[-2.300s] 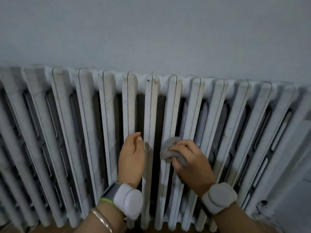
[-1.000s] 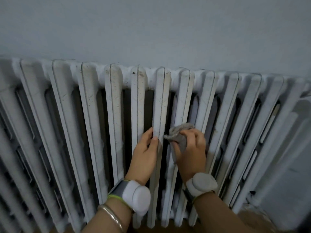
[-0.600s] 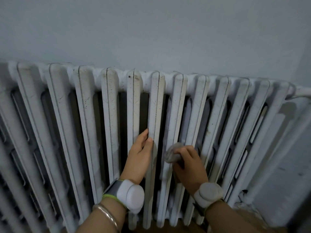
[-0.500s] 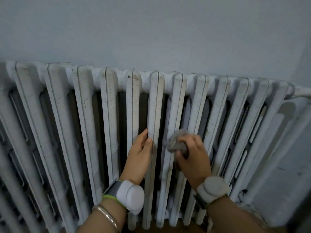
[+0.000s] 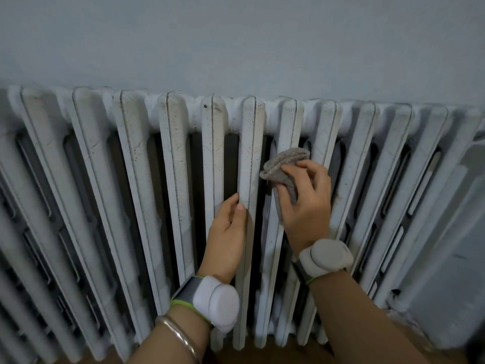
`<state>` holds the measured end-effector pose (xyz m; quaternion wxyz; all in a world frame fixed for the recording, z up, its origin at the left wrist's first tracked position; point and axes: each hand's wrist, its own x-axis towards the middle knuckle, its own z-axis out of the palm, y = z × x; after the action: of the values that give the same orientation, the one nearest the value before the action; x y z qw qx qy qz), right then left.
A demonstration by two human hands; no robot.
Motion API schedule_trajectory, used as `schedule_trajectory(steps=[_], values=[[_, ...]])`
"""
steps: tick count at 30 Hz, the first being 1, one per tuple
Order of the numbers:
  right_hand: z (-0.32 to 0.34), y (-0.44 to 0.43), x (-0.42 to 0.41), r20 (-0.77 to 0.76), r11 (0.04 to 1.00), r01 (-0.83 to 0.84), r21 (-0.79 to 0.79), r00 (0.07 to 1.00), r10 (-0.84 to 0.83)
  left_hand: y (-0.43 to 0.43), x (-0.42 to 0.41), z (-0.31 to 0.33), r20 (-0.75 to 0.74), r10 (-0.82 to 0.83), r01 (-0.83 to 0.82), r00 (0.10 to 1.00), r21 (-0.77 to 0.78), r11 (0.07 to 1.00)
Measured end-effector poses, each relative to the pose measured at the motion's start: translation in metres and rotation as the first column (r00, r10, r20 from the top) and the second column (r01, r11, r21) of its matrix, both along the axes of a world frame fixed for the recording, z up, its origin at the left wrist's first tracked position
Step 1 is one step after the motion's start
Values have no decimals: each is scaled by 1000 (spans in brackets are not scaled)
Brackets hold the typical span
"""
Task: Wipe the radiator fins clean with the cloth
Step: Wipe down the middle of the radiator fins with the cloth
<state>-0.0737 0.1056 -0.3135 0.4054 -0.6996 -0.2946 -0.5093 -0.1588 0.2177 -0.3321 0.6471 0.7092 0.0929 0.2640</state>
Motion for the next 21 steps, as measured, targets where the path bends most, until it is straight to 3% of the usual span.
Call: schedule_trajectory(steps=[6, 14, 18, 21], values=[[-32, -7, -1, -118, 981, 59, -187, 990, -82, -6, -2, 5, -4, 20, -20, 1000, 1, 1000], [-78, -30, 4, -155, 900, -73, -431, 988, 6, -8, -5, 13, -33, 59, -56, 998, 86, 995], [-69, -44, -12, -246, 846, -280, -454, 952, 183, -9, -7, 16, -50, 72, -66, 996, 122, 990], [-51, -58, -17, -301, 867, -234, -441, 948, 103, -12, -9, 14, -28, 183, -176, 983, 152, 973]])
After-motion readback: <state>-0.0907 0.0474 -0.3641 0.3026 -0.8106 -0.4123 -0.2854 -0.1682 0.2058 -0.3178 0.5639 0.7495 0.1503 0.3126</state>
